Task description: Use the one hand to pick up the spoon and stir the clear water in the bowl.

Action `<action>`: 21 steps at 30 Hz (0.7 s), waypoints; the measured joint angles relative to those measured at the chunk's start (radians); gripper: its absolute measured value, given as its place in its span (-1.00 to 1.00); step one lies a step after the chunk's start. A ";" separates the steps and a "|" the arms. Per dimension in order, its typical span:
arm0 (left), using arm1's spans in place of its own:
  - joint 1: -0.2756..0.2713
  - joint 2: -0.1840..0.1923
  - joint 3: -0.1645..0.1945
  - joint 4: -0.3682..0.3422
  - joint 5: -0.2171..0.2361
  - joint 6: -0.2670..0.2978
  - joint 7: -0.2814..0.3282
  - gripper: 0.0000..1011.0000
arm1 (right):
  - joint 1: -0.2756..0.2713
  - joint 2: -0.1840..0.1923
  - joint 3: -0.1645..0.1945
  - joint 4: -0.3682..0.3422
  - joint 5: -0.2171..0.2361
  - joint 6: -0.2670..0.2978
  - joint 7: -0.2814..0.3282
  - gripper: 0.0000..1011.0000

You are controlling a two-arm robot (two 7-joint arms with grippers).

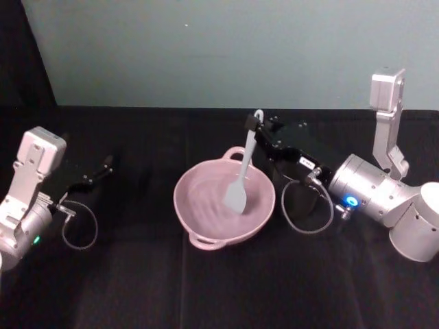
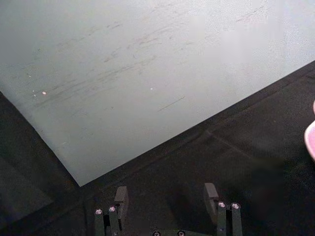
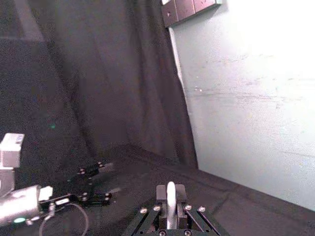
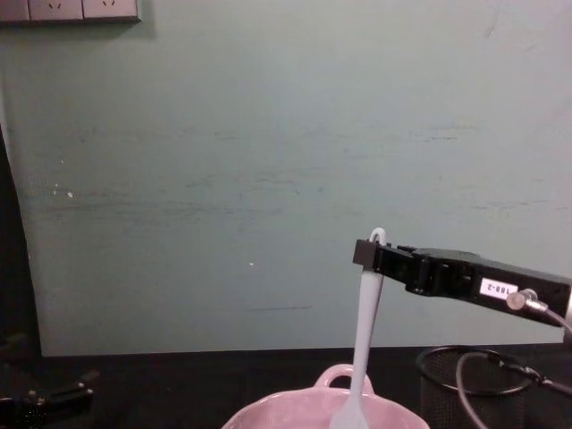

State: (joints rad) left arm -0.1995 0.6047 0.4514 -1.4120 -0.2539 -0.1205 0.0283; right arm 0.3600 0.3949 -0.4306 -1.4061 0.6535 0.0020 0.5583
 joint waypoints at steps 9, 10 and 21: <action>0.000 0.000 0.000 0.000 0.000 0.000 0.000 1.00 | 0.006 -0.019 -0.025 0.002 0.030 -0.009 0.025 -0.78; 0.000 0.000 0.000 0.000 0.000 0.000 0.000 1.00 | 0.016 -0.026 -0.033 0.012 0.032 -0.010 0.032 -0.78; 0.000 0.000 0.000 0.000 0.000 0.000 0.000 1.00 | 0.111 -0.088 -0.076 0.154 0.036 -0.026 0.070 -0.78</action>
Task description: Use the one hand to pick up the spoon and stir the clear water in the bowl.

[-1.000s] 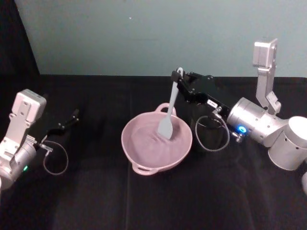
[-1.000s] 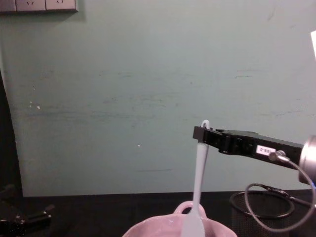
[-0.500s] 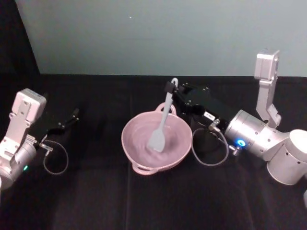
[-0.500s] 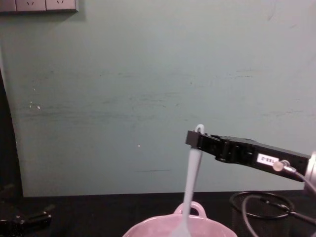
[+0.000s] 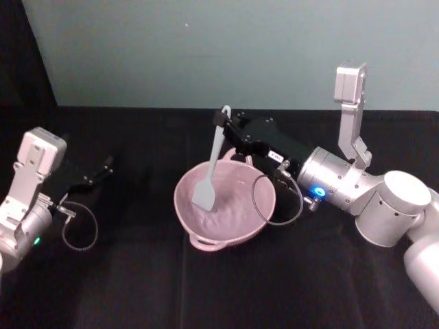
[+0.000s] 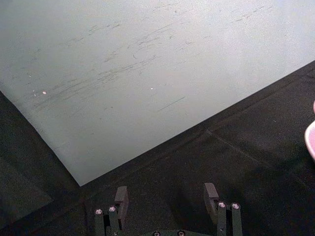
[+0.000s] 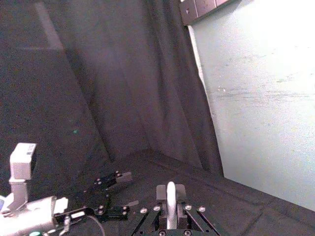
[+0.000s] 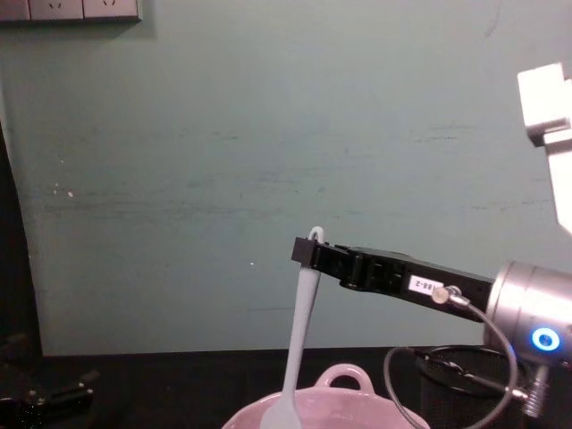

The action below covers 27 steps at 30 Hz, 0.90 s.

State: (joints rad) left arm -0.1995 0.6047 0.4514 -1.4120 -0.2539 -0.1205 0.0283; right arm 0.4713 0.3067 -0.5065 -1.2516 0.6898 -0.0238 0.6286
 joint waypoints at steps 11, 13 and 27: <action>0.000 0.000 0.000 0.000 0.000 0.000 0.000 1.00 | 0.072 -0.018 0.001 0.104 -0.021 -0.012 0.007 -0.78; 0.000 0.000 0.000 0.000 0.000 0.000 0.000 1.00 | 0.069 -0.010 0.007 0.099 -0.023 -0.012 0.000 -0.78; 0.000 0.000 0.000 0.000 0.000 0.000 0.000 1.00 | -0.048 0.093 0.066 -0.070 -0.019 0.024 -0.059 -0.78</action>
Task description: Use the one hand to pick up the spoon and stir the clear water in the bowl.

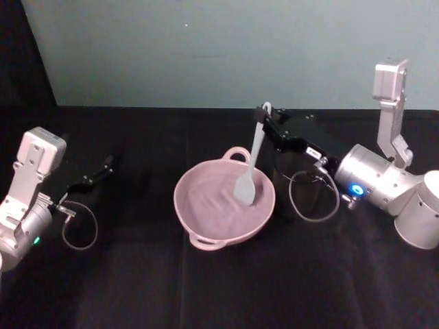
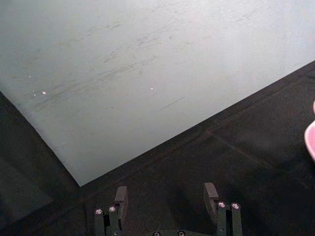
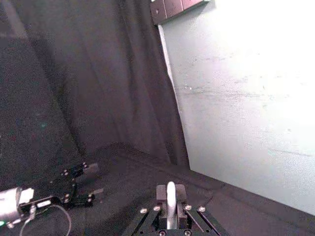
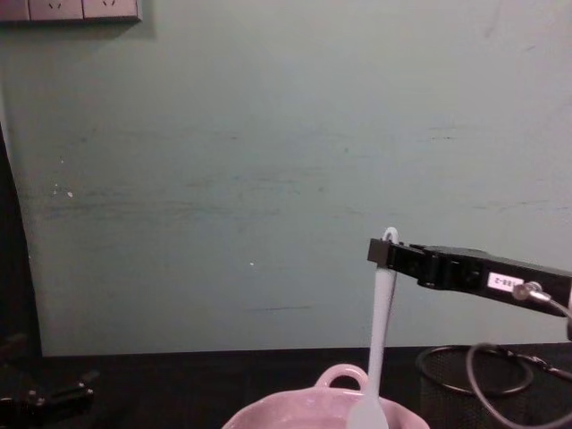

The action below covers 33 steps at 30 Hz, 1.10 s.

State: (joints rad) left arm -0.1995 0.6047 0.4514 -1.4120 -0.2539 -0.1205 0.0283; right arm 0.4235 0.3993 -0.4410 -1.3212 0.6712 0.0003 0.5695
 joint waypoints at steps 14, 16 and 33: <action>0.000 0.000 0.000 0.000 0.000 0.000 0.000 1.00 | -0.045 0.007 -0.027 -0.090 0.005 0.013 -0.003 -0.78; 0.000 0.000 0.000 0.000 0.000 0.000 0.000 1.00 | -0.035 -0.004 -0.038 -0.080 0.004 0.012 0.004 -0.78; 0.000 0.000 0.000 0.000 0.000 0.000 0.000 1.00 | 0.098 -0.102 -0.077 0.122 -0.010 -0.025 0.050 -0.78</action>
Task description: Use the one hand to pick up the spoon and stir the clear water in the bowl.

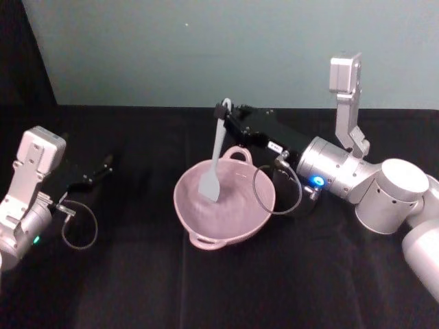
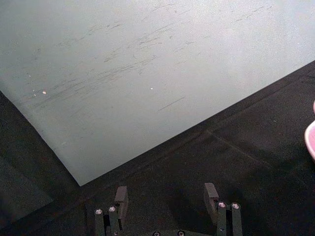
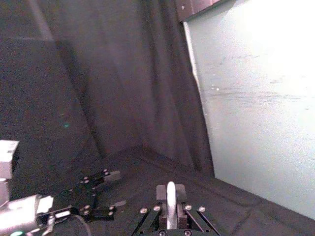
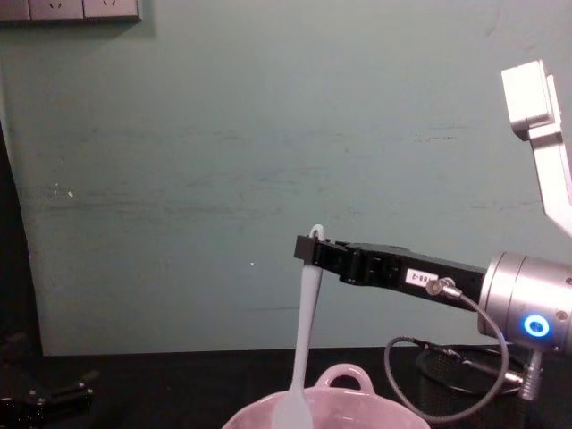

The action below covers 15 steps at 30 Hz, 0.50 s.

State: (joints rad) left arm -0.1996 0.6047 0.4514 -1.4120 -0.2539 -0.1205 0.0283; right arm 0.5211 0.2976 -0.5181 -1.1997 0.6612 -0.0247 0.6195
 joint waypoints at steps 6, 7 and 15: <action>0.000 0.000 0.000 0.000 0.000 0.000 0.000 1.00 | 0.015 0.003 0.017 0.027 -0.004 -0.003 -0.008 -0.78; 0.000 0.000 0.000 0.000 0.000 0.000 0.000 1.00 | 0.012 0.009 0.025 0.025 -0.005 -0.001 -0.014 -0.78; 0.000 0.000 0.000 0.000 0.000 0.000 0.000 1.00 | -0.042 0.067 0.066 -0.056 -0.006 0.021 -0.053 -0.78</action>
State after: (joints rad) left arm -0.1995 0.6047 0.4514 -1.4120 -0.2539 -0.1205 0.0283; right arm 0.4789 0.3650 -0.4521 -1.2556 0.6555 -0.0033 0.5662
